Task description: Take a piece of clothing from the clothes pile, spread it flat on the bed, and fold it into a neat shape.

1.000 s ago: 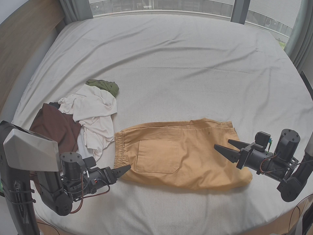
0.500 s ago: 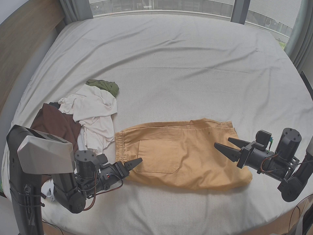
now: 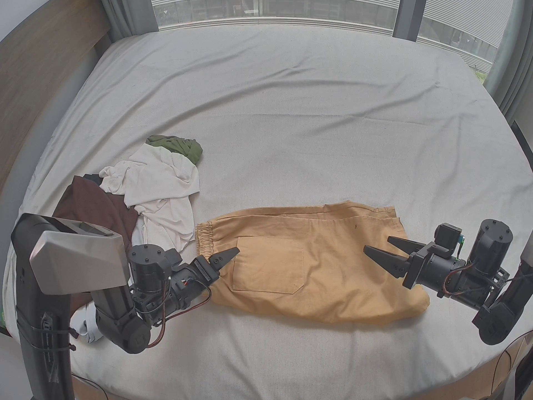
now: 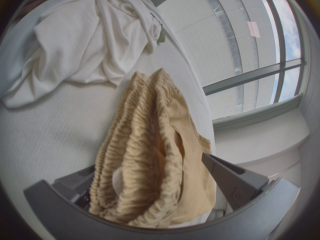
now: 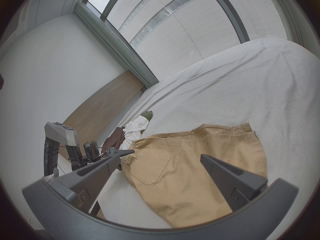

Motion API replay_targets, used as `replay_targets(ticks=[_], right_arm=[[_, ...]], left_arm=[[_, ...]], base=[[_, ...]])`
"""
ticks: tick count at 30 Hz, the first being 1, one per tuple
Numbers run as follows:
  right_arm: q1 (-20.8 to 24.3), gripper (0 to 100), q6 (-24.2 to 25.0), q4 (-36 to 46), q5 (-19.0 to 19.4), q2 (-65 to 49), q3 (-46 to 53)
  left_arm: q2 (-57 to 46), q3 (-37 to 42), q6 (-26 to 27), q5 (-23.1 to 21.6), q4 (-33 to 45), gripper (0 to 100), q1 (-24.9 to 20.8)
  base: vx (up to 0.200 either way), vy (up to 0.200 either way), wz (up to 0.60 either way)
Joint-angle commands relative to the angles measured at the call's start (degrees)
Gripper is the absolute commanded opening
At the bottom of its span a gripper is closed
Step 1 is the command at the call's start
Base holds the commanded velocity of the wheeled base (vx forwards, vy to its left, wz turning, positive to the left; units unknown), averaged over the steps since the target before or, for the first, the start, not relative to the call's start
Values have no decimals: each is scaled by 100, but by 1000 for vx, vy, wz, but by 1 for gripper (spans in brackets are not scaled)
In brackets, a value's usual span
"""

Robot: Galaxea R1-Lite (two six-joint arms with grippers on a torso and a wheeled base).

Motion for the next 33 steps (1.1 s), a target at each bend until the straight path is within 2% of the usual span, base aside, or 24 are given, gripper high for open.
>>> replay_targets(ticks=[1, 10, 16, 25, 33], right_arm=[[10, 100, -1, -2, 1, 22, 13], [10, 100, -10, -2, 1, 39, 30], [10, 100, -10, -2, 1, 48, 39], [10, 100, -10, -2, -8, 153, 39], [19, 100, -18, -2, -8, 197, 136]], left_arm=[[24, -42, -2, 87, -6, 0, 53], [-37, 116, 7, 113, -6, 0, -9], [-512, 599, 86, 122, -6, 0, 53], [-960, 1223, 806, 78, 11, 0, 369], [-995, 1417, 1079, 78, -6, 0, 615]], base=[[0, 0, 0], [0, 0, 0], [0, 0, 0], [0, 0, 0], [0, 0, 0]])
